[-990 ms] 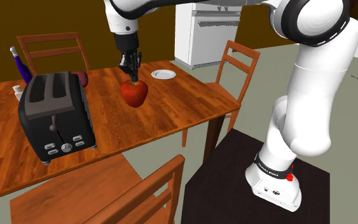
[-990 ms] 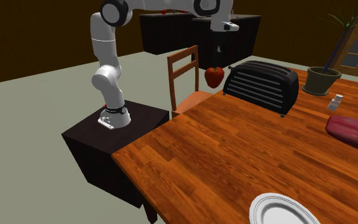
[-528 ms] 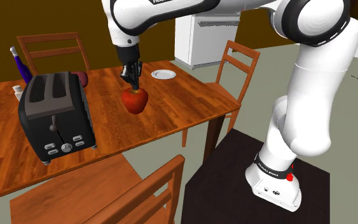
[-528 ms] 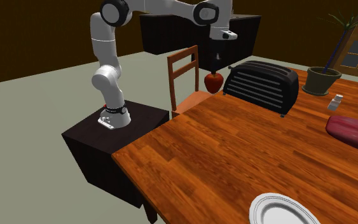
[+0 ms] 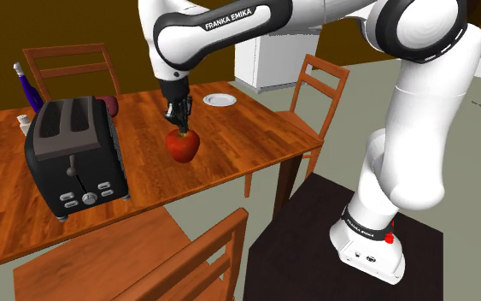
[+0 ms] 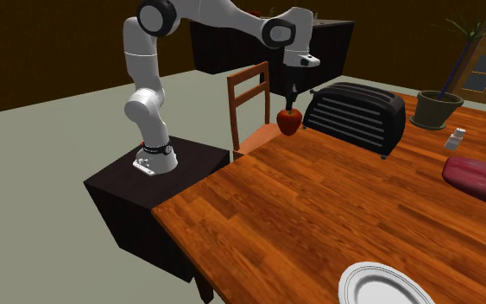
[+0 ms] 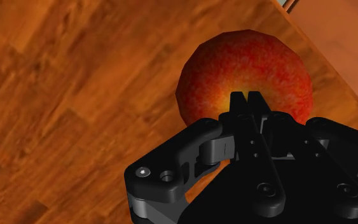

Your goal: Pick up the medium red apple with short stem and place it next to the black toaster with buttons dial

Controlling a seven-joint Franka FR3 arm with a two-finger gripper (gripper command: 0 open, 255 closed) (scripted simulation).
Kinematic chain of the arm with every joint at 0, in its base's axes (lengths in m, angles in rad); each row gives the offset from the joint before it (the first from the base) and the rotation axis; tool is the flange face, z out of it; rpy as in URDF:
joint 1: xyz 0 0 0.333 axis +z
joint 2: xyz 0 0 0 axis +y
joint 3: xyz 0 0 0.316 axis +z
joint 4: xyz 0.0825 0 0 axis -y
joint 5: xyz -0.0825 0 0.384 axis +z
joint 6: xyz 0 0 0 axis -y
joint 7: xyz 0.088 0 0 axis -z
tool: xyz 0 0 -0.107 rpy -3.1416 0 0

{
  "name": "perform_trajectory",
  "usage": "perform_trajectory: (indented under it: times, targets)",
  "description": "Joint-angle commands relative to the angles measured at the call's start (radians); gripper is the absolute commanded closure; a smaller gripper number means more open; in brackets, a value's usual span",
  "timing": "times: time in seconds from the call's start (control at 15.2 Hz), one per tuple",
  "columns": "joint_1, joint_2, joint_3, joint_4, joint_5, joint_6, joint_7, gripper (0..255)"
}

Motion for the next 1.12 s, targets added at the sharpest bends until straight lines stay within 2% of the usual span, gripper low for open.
perform_trajectory:
  times: [0.0, 0.46, 0.99, 1.06]
  targets:
    - [0.001, 0.003, 0.0, -0.023, -0.001, 0.027, 0.003, 255]
    - [0.0, 0.028, 0.0, -0.094, -0.003, 0.123, 0.01, 255]
    - [0.0, 0.028, 0.0, -0.094, -0.003, 0.123, 0.01, 255]
    - [0.0, 0.028, 0.0, -0.094, -0.003, 0.123, 0.01, 0]
